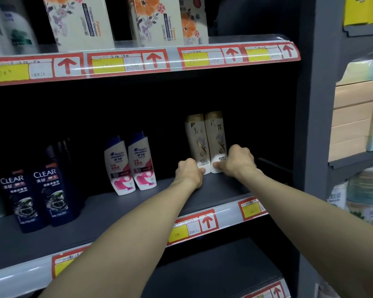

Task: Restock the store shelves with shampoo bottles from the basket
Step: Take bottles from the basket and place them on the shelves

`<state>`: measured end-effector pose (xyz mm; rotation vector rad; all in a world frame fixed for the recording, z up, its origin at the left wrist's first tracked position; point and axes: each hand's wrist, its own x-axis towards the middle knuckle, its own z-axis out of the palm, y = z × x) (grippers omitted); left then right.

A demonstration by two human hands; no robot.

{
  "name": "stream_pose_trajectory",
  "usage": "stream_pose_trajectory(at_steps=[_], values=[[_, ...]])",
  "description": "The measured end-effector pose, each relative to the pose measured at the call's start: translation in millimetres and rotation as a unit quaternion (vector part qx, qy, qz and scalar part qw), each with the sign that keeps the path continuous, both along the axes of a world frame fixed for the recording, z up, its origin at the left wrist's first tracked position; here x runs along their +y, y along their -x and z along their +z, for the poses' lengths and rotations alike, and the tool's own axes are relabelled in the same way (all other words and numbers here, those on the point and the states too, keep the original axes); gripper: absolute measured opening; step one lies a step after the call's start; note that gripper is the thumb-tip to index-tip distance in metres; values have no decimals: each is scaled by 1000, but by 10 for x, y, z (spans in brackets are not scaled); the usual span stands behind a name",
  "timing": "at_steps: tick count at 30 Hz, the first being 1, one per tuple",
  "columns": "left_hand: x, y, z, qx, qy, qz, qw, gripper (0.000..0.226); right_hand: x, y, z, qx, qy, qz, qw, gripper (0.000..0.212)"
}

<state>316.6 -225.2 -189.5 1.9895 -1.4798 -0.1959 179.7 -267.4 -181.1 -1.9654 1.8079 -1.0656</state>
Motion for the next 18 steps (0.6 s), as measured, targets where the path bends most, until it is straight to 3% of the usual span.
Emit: stream_pose_trajectory(at_steps=[13,18], values=[[-76,-19,-50,-4,-18,-3,1000,44,50,-17,31,55,-5,-15,998,56],[-58,-9,-33,-18,-30,-6,999,45,55,45,92,58,-48,5,997,63]])
